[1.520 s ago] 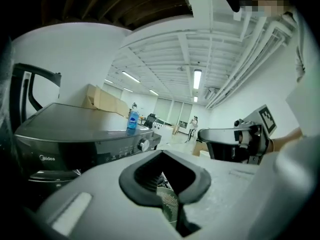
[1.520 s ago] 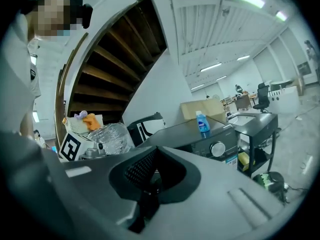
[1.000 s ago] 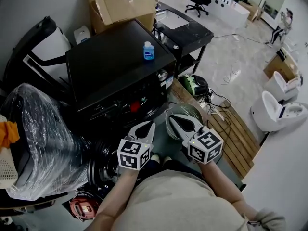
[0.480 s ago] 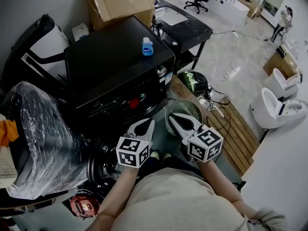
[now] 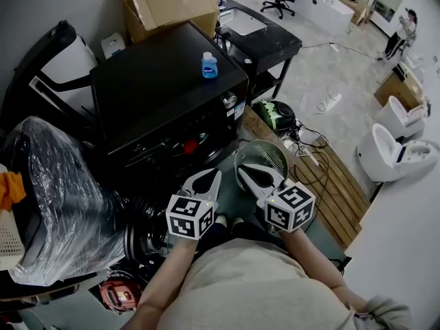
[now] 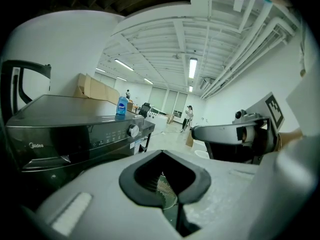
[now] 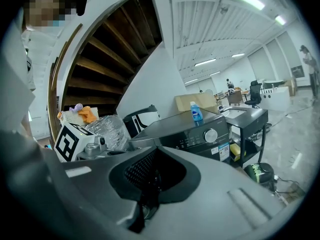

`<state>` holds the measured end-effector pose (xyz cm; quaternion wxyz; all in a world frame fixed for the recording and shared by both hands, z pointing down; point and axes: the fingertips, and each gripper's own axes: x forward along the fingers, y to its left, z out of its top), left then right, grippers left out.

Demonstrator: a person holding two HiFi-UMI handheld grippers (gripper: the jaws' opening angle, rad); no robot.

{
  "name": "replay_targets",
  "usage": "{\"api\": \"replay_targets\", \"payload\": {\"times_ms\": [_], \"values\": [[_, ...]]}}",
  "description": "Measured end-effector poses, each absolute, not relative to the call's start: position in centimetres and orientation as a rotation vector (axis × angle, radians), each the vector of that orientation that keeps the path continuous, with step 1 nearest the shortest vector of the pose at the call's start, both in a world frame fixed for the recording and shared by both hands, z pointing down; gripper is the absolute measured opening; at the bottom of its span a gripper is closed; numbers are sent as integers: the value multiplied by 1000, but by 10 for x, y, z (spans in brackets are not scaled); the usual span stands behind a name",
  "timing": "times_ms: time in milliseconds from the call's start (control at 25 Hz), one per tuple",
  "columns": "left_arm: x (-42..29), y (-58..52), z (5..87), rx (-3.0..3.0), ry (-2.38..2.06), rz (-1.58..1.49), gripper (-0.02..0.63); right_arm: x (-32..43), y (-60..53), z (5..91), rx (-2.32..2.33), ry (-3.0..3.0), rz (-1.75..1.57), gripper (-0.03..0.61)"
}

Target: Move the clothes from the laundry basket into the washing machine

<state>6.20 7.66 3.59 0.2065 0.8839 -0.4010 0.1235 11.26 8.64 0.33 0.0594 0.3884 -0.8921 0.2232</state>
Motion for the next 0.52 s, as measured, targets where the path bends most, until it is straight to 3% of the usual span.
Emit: {"api": "replay_targets", "payload": {"times_ms": [520], "values": [[61, 76, 39, 2464, -1098, 362, 3, 113, 85, 7, 1183, -2676, 665, 26]]}}
